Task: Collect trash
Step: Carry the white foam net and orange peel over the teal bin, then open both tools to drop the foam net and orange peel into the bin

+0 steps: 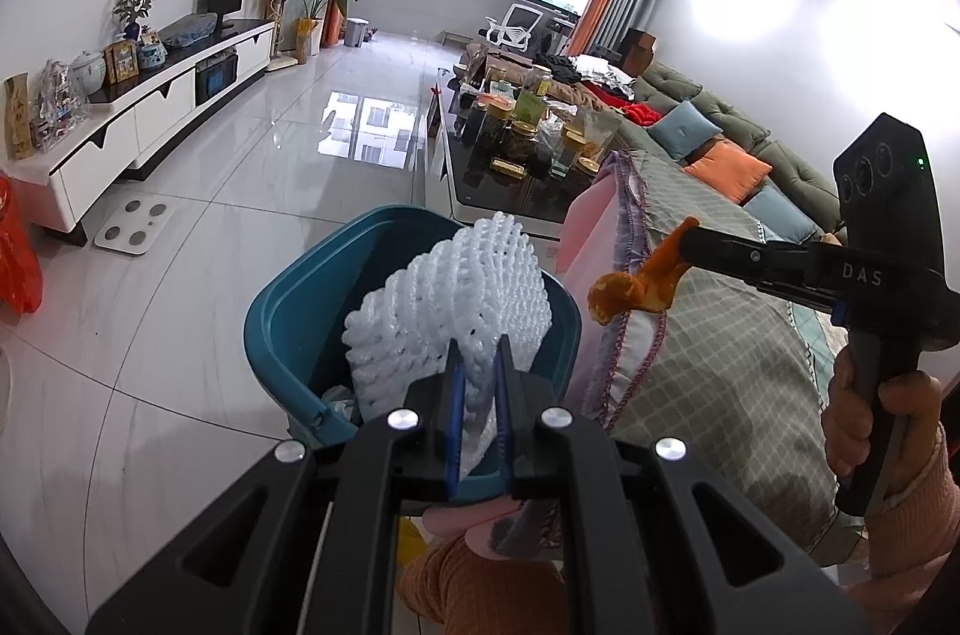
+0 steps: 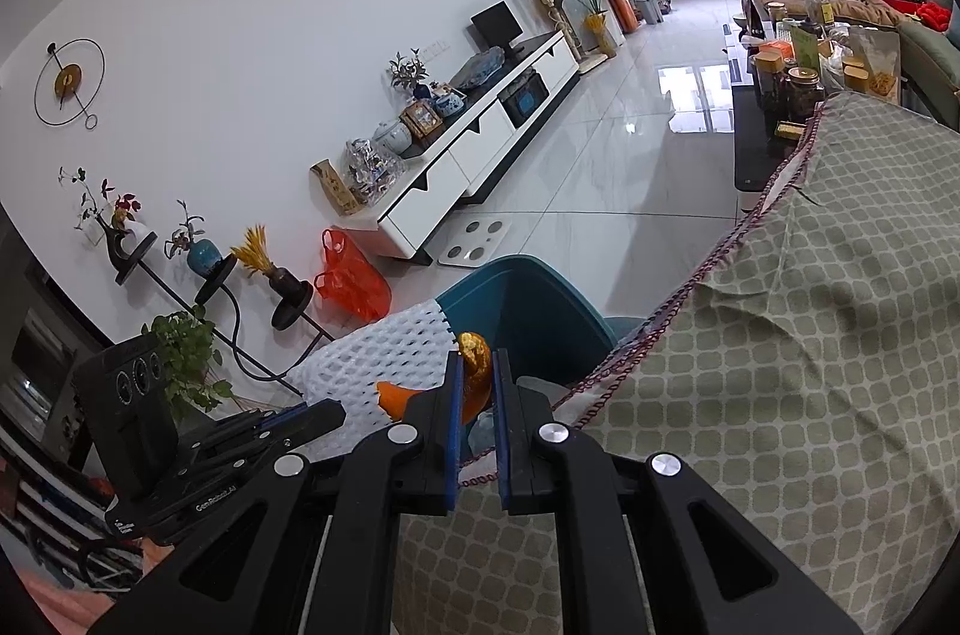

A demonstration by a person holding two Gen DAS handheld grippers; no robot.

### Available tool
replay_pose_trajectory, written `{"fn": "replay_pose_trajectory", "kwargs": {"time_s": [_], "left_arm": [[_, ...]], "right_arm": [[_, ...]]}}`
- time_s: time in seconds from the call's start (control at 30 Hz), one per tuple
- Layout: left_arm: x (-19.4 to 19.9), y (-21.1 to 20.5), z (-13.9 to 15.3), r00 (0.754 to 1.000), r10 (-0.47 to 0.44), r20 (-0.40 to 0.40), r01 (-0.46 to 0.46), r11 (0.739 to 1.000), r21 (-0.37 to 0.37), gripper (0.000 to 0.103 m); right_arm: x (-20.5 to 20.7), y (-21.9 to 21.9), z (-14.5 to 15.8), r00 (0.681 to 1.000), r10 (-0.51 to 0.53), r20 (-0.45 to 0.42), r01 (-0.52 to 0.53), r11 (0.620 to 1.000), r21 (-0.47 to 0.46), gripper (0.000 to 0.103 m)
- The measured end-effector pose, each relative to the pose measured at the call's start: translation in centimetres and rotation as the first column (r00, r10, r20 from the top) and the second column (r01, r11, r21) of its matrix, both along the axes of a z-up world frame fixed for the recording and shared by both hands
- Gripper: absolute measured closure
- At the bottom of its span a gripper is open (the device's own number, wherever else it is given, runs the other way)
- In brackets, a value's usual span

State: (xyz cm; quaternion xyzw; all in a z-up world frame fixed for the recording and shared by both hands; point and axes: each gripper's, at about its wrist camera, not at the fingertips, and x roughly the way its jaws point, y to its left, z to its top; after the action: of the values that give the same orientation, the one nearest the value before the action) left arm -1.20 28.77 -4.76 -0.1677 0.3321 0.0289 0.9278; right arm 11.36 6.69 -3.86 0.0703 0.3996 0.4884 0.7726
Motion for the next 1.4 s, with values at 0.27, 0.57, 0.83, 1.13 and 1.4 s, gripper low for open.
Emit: {"fn": "replay_pose_trajectory", "kwargs": {"time_s": [0.27,0.57,0.83,1.13,1.4], "left_arm": [[0.1,0.0,-0.4,1.000,0.005,-0.006,-0.005,1.000,-0.002,0.093],[1.1,-0.2,-1.4,0.999,0.026,-0.038,-0.027,1.000,-0.007,0.092],[1.4,0.4,-2.3,0.997,0.044,-0.062,-0.045,0.999,-0.012,0.092],[1.8,0.8,-3.0,0.996,0.046,-0.080,-0.047,0.999,-0.015,0.092],[2.6,0.7,-3.7,0.994,0.046,-0.100,-0.048,0.999,-0.014,0.091]], "right_arm": [[-0.2,0.2,-0.2,1.000,-0.001,-0.003,0.001,1.000,-0.002,0.094],[0.1,0.5,-1.0,1.000,-0.001,-0.010,0.001,1.000,-0.019,0.094],[0.6,1.3,-1.9,1.000,0.004,-0.015,-0.005,0.999,-0.049,0.094],[1.1,2.1,-2.6,1.000,0.009,-0.025,-0.011,0.997,-0.078,0.094],[1.6,3.2,-3.0,0.999,0.014,-0.032,-0.017,0.994,-0.105,0.094]]}}
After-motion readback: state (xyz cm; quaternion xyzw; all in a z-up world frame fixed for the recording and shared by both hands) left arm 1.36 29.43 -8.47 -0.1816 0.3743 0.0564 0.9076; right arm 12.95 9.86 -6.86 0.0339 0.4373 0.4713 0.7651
